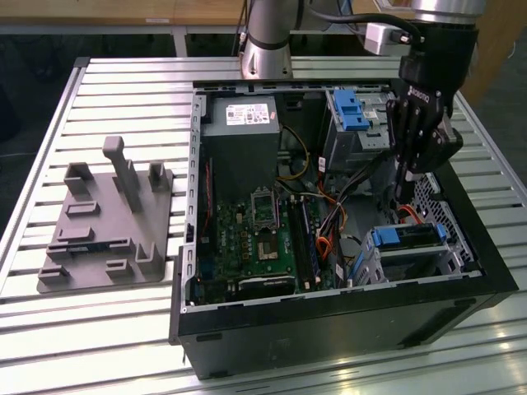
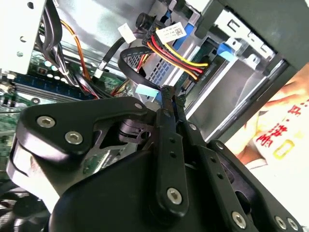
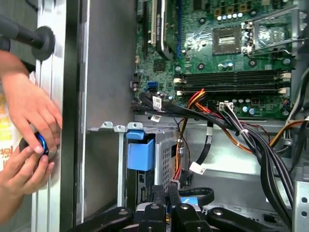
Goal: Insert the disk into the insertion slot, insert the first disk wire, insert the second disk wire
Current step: 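Insert the second disk wire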
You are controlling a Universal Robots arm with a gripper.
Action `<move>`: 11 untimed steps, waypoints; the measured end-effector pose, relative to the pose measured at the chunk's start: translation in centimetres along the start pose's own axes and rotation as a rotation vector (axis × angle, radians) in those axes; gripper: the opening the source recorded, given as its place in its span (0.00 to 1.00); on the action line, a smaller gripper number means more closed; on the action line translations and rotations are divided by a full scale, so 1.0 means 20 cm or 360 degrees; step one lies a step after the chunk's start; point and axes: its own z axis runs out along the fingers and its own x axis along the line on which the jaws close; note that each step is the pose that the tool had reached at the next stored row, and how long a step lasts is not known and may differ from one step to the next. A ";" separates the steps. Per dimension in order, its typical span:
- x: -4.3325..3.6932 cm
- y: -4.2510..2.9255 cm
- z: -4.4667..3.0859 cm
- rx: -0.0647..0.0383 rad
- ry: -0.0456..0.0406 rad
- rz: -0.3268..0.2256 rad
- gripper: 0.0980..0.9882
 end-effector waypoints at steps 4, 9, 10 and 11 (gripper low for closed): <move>0.011 0.000 0.005 -0.0009 -0.0041 0.0021 0.05; 0.041 -0.001 0.017 -0.0010 -0.0079 0.0022 0.05; 0.046 -0.001 0.018 -0.0011 -0.0087 0.0022 0.05; 0.051 -0.001 0.020 -0.0011 -0.0096 0.0022 0.05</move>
